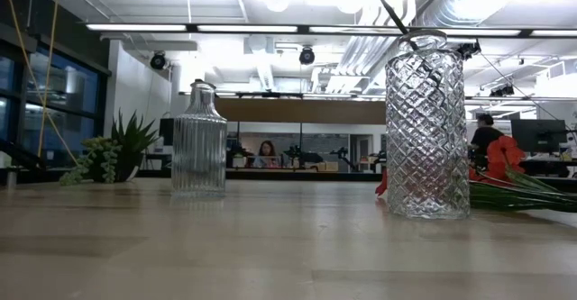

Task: Pick and place flowers into a vace then onto a shelf
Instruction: Put the blue flowers into the right transparent vase

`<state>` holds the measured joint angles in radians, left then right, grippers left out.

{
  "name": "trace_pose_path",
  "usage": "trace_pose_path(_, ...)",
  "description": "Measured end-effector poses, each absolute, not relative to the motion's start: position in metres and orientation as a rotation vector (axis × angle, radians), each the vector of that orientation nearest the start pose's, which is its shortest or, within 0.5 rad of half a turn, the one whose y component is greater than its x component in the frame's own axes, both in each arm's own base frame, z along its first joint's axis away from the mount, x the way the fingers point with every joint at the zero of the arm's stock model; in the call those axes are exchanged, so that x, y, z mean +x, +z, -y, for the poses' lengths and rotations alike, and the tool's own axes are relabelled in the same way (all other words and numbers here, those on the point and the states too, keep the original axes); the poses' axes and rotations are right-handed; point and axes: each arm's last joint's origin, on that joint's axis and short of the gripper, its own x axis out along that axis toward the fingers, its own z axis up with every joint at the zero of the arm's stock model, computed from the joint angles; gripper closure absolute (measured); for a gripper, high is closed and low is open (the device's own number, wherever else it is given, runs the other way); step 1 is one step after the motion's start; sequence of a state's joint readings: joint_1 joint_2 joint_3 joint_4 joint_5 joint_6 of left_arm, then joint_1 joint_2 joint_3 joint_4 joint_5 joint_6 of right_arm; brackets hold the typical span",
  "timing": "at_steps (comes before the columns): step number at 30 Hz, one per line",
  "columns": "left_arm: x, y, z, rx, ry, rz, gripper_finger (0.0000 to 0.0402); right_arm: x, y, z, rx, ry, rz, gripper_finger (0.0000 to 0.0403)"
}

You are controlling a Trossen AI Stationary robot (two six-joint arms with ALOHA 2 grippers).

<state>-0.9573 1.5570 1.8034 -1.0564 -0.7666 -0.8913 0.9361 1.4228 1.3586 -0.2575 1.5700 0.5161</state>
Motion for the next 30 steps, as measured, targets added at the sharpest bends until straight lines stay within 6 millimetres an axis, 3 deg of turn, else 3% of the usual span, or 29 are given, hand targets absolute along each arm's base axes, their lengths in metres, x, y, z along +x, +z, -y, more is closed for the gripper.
trace_pose_path(20,0.185,0.414,0.231,-0.227,0.052,-0.656,0.0181,0.250,0.334,-0.232,0.075,-0.737,0.029,0.0398)
trace_pose_path(30,0.184,0.413,0.230,-0.219,0.045,-0.679,0.0181,0.257,0.322,-0.235,0.036,-0.747,0.014,0.0398)
